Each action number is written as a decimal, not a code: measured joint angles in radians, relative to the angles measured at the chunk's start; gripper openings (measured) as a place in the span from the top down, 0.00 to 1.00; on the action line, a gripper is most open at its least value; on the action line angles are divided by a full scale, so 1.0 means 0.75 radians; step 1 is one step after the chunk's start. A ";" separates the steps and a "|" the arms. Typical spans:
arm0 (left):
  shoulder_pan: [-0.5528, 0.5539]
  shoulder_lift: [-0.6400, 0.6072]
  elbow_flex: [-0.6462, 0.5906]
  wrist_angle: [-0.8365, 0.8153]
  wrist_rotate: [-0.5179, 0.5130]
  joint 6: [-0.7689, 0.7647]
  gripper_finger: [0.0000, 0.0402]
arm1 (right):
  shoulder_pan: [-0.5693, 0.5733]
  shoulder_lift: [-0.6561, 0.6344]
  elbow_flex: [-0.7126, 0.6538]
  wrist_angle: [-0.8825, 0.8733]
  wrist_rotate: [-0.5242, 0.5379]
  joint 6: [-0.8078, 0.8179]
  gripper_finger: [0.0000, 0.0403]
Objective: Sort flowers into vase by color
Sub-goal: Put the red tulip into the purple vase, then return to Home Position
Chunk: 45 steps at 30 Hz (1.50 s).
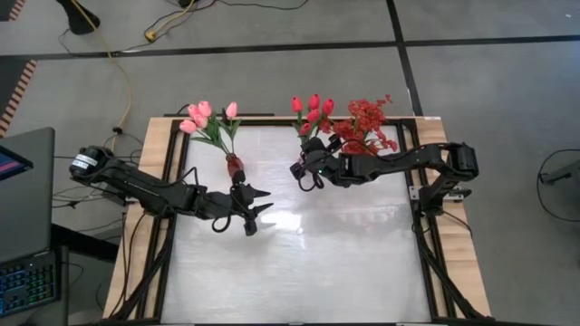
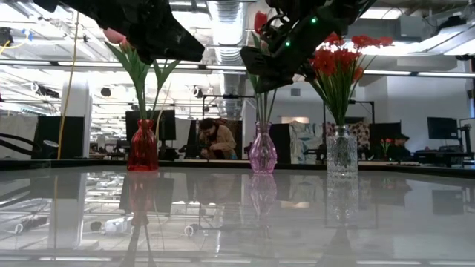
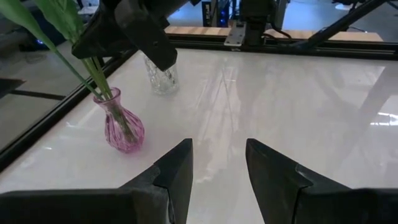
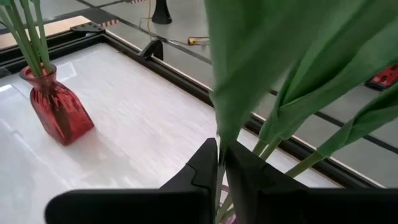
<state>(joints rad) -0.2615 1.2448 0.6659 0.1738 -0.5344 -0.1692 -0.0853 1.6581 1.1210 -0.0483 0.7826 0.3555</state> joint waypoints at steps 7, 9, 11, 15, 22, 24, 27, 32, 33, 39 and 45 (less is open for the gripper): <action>0.000 0.000 0.000 -0.001 0.007 0.000 0.66 | 0.011 -0.004 0.001 0.011 0.011 -0.022 0.80; -0.001 0.000 0.000 -0.001 0.007 0.000 0.66 | 0.018 -0.004 0.014 -0.007 0.012 -0.023 0.77; -0.001 0.000 0.000 -0.001 0.007 0.000 0.66 | 0.019 -0.004 0.034 -0.032 0.012 -0.024 0.73; -0.001 0.000 0.000 -0.001 0.007 0.000 0.66 | 0.034 -0.004 0.105 -0.143 0.011 -0.024 0.64; -0.001 0.000 0.000 -0.005 0.044 0.002 0.66 | 0.052 -0.005 0.309 -0.593 -0.139 0.048 0.46; -0.001 0.000 0.000 -0.004 0.044 0.005 0.66 | 0.052 -0.005 0.366 -0.714 -0.216 0.066 0.43; -0.003 0.000 0.000 -0.001 0.044 0.005 0.66 | 0.053 -0.006 0.426 -0.839 -0.310 0.075 0.40; -0.034 0.000 0.000 -0.001 0.044 0.005 0.66 | 0.070 -0.006 0.512 -0.996 -0.367 0.076 0.39; -0.041 0.000 0.000 0.000 0.043 0.005 0.66 | 0.078 -0.006 0.532 -1.034 -0.377 0.074 0.39; -0.084 0.000 0.000 -0.001 0.037 0.005 0.66 | 0.156 -0.006 0.651 -1.295 -0.384 0.086 0.39; -0.108 -0.009 0.000 0.004 0.027 0.005 0.66 | 0.290 -0.006 0.727 -1.539 -0.385 0.110 0.39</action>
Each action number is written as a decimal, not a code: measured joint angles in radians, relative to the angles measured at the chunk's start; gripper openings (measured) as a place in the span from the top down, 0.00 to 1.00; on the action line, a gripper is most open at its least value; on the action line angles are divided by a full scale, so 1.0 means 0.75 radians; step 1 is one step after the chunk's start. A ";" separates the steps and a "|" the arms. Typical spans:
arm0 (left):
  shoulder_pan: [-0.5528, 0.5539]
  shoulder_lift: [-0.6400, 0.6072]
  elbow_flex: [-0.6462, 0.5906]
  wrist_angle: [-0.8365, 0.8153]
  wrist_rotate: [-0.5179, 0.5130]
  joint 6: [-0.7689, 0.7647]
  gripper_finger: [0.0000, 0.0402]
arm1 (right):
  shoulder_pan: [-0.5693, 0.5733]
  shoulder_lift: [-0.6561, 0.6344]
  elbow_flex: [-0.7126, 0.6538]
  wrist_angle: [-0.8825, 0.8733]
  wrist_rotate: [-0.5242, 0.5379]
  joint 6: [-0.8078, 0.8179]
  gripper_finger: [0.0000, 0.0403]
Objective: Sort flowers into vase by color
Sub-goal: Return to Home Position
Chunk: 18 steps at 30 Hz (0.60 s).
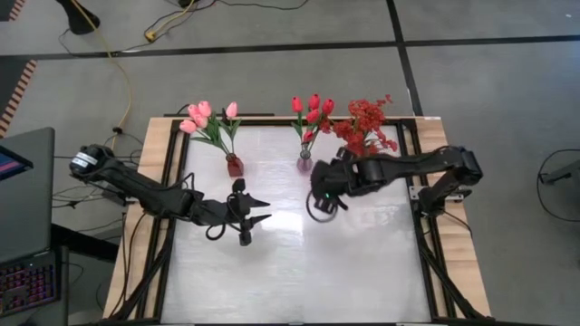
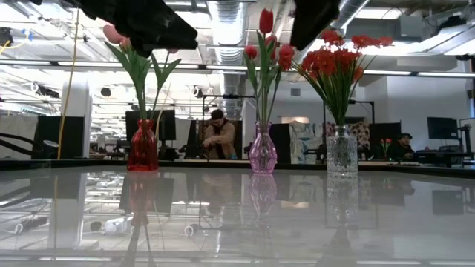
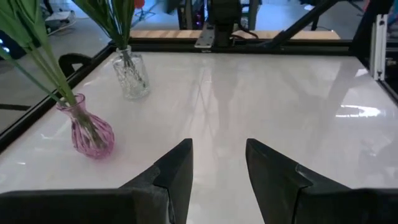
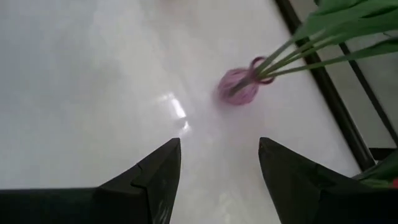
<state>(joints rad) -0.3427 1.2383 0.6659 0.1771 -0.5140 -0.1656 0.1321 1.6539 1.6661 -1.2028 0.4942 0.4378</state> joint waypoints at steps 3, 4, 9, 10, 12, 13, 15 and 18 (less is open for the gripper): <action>-0.006 -0.027 0.000 0.005 0.004 0.018 0.66 | 0.088 0.000 0.006 -0.041 0.000 -0.001 0.39; -0.006 -0.042 0.000 0.006 0.014 0.029 0.66 | 0.115 0.000 0.006 -0.047 0.000 -0.001 0.39; -0.018 -0.199 0.000 -0.019 0.050 0.078 0.66 | 0.259 -0.017 0.000 -0.052 0.000 -0.002 0.39; -0.025 -0.245 0.000 -0.041 0.051 0.088 0.66 | 0.283 -0.031 -0.008 -0.046 0.001 -0.006 0.39; -0.034 -0.335 0.000 -0.082 0.050 0.104 0.66 | 0.330 -0.073 -0.034 -0.030 0.021 -0.014 0.39; -0.040 -0.379 0.000 -0.104 0.048 0.113 0.66 | 0.350 -0.105 -0.057 -0.003 0.032 -0.025 0.39; -0.050 -0.460 0.000 -0.155 0.048 0.135 0.66 | 0.375 -0.189 -0.130 0.066 0.032 -0.037 0.40; -0.070 -0.560 0.000 -0.212 0.046 0.168 0.66 | 0.392 -0.351 -0.301 0.214 0.050 -0.037 0.41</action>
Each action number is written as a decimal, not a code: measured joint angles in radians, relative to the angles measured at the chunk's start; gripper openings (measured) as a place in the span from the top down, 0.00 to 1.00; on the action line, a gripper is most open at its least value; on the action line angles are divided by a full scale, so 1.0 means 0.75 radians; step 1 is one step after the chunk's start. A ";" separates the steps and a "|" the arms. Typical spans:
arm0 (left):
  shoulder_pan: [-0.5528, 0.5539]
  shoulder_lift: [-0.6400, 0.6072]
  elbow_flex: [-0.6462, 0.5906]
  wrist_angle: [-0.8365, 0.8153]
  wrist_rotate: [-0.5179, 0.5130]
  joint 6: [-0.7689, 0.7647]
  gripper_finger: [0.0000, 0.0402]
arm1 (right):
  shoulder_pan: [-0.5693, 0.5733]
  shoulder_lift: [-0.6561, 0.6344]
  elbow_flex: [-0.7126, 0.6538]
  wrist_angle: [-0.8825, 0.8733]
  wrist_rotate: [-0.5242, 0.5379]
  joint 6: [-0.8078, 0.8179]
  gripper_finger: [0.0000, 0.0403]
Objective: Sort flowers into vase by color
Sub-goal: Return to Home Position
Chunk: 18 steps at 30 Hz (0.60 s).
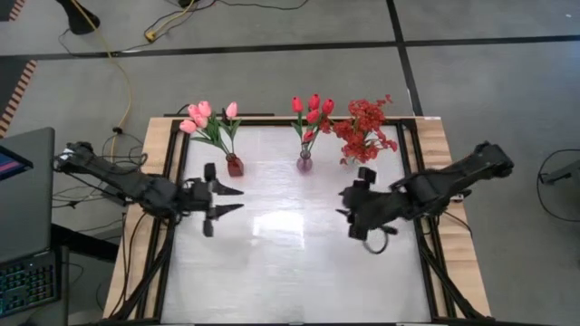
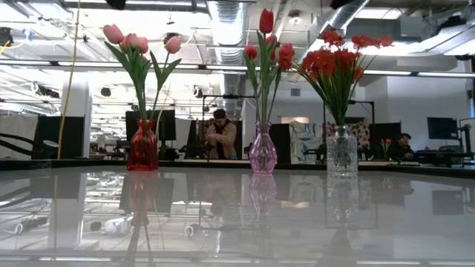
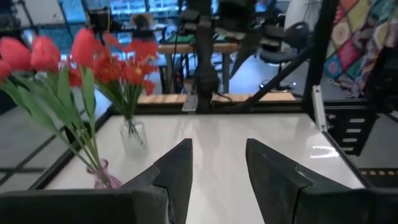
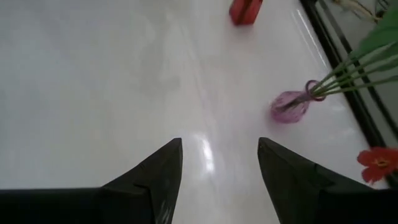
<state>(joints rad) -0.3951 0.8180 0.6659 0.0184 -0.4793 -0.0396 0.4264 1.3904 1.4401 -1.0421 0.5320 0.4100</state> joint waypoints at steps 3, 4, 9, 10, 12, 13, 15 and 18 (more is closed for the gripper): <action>-0.018 -0.083 0.000 -0.045 0.003 0.041 0.66 | -0.013 -0.182 -0.220 0.202 -0.003 -0.005 0.44; -0.020 -0.107 -0.003 -0.050 0.003 0.056 0.66 | -0.023 -0.239 -0.294 0.270 -0.010 -0.015 0.44; -0.017 -0.252 -0.138 0.060 0.002 0.138 0.66 | -0.098 -0.491 -0.669 0.656 -0.081 -0.131 0.47; -0.010 -0.281 -0.179 0.094 0.002 0.143 0.66 | -0.120 -0.531 -0.734 0.732 -0.119 -0.159 0.47; 0.008 -0.339 -0.267 0.167 0.003 0.143 0.66 | -0.174 -0.612 -0.857 0.867 -0.205 -0.215 0.47; 0.018 -0.369 -0.310 0.194 0.001 0.143 0.66 | -0.204 -0.646 -0.910 0.919 -0.244 -0.240 0.48; 0.043 -0.428 -0.387 0.235 0.001 0.142 0.66 | -0.275 -0.714 -1.004 1.004 -0.325 -0.268 0.48; 0.095 -0.510 -0.473 0.277 0.002 0.129 0.66 | -0.376 -0.808 -1.111 1.037 -0.408 -0.266 0.50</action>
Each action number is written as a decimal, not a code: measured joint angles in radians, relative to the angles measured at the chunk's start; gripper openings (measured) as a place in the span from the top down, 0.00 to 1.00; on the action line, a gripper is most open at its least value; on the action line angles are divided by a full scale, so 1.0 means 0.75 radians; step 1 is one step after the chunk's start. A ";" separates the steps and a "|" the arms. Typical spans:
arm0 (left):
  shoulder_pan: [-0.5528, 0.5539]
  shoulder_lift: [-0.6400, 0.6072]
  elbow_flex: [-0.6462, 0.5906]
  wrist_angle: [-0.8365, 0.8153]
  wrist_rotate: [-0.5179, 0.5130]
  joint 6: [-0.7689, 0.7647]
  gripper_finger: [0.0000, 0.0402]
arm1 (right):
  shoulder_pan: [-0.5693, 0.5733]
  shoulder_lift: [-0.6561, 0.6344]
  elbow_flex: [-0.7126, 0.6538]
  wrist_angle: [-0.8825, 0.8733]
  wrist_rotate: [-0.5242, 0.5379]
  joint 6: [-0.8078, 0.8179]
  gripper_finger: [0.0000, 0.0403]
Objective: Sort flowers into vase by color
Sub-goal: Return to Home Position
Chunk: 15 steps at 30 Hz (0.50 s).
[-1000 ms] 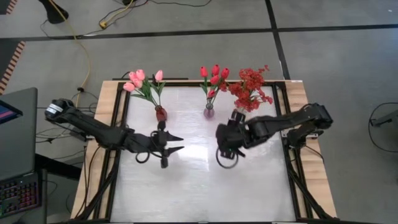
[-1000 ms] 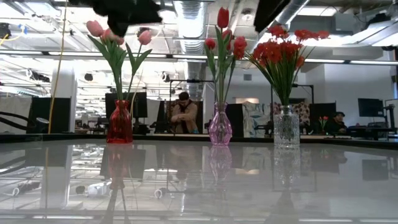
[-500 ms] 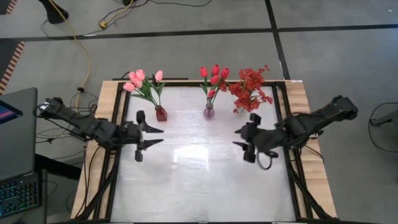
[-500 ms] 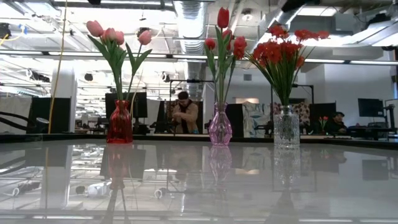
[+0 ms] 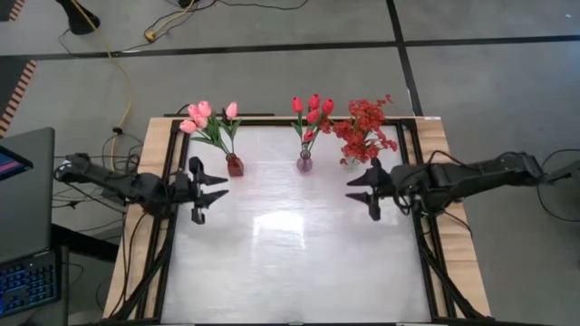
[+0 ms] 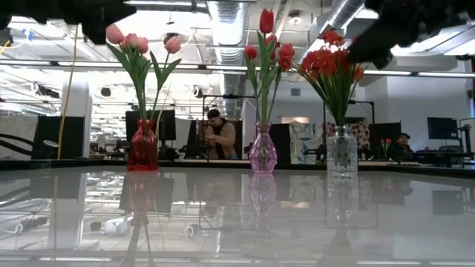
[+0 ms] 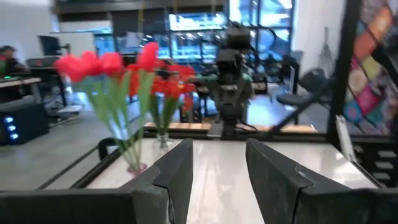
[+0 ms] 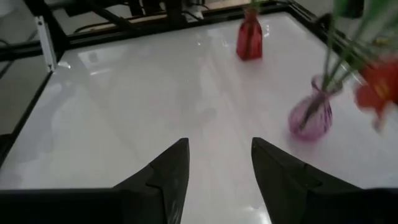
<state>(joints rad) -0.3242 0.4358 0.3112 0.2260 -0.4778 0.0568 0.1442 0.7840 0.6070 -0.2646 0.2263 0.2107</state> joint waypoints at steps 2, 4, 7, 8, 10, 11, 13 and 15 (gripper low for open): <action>0.037 -0.047 -0.050 0.022 0.003 -0.017 0.66 | -0.053 -0.068 -0.062 -0.001 -0.049 0.018 0.51; 0.070 -0.088 -0.083 0.027 0.015 -0.027 0.66 | -0.092 -0.138 -0.122 0.001 -0.096 0.033 0.53; 0.121 -0.141 -0.133 0.026 0.045 -0.035 0.66 | -0.123 -0.255 -0.208 0.009 -0.131 0.043 0.56; 0.139 -0.155 -0.144 0.023 0.063 -0.042 0.66 | -0.132 -0.294 -0.234 0.013 -0.131 0.047 0.57; 0.174 -0.179 -0.163 0.024 0.105 -0.057 0.66 | -0.148 -0.370 -0.287 0.026 -0.132 0.048 0.58; 0.195 -0.188 -0.170 0.026 0.119 -0.062 0.66 | -0.157 -0.408 -0.311 0.026 -0.132 0.049 0.59; 0.237 -0.203 -0.187 0.022 0.147 -0.090 0.66 | -0.177 -0.479 -0.351 0.040 -0.132 0.065 0.61; 0.276 -0.210 -0.207 0.022 0.185 -0.128 0.66 | -0.195 -0.542 -0.398 0.084 -0.133 0.068 0.62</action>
<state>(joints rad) -0.1168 0.2781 0.1562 0.2427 -0.3388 -0.0393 -0.0019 0.3776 0.3086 -0.2017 0.1263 0.2619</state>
